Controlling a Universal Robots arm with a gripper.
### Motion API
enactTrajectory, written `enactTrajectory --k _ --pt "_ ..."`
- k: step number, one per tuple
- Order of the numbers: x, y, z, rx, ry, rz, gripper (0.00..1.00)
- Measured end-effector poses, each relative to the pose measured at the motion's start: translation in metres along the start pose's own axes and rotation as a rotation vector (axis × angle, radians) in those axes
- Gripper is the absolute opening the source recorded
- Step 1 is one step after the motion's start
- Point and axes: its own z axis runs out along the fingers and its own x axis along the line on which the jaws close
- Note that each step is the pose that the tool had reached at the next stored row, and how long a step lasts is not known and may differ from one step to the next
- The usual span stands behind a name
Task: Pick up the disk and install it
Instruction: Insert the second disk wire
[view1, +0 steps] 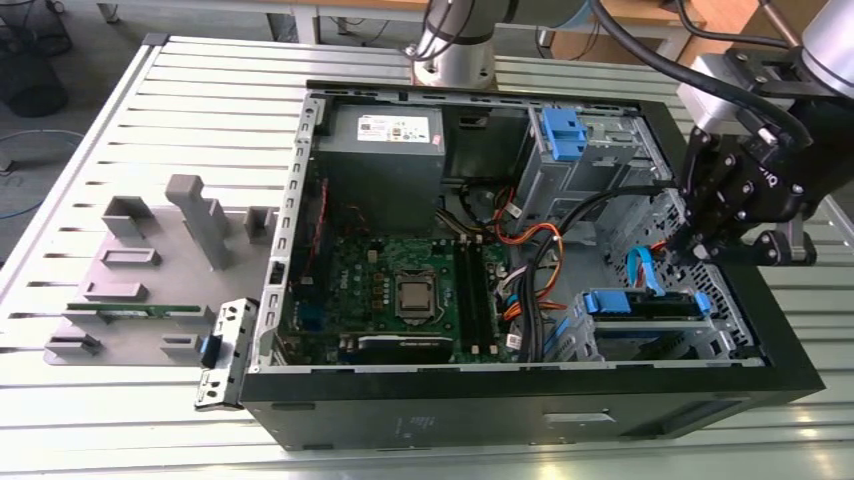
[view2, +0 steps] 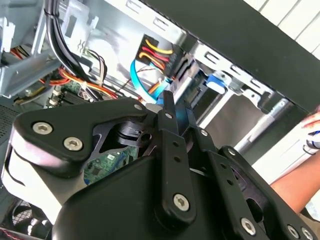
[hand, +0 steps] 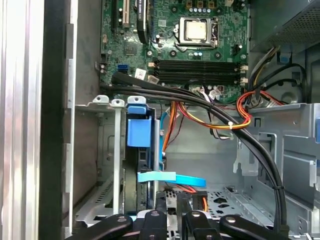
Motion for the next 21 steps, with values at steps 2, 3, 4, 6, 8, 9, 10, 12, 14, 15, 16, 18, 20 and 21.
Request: enactTrajectory --k 2,3,4,6,8,9,10,12,14,15,16,18,20,21 --pt "-0.0045 -0.0013 0.0016 0.0000 -0.0001 0.000 0.23" --pt "-0.0064 -0.0018 0.0021 0.0000 -0.0001 0.000 0.23" --pt "-0.0079 -0.0023 0.0026 0.0000 -0.0002 0.000 0.23" --pt "-0.0094 -0.0028 0.0030 0.0000 -0.0001 0.000 0.23" --pt "-0.0096 -0.0029 0.0032 0.0000 -0.0002 0.000 0.23" --pt "-0.0096 -0.0030 0.0032 0.0000 -0.0001 0.000 0.23" --pt "-0.0096 -0.0031 0.0032 0.0000 -0.0001 0.000 0.23" --pt "-0.0097 -0.0031 0.0032 0.0000 0.0000 0.000 0.24" --pt "-0.0097 -0.0032 0.0032 0.0000 0.0000 0.000 0.30" --pt "-0.0097 -0.0032 0.0032 0.0000 0.0000 0.000 0.30" --pt "-0.0097 -0.0032 0.0033 0.0000 0.0000 0.000 0.36" --pt "-0.0097 -0.0036 0.0033 0.0000 0.0000 0.000 0.36" --pt "-0.0097 -0.0076 0.0035 -0.0001 -0.0001 0.000 0.36" --pt "-0.0097 -0.0101 0.0036 -0.0001 -0.0002 0.000 0.36"
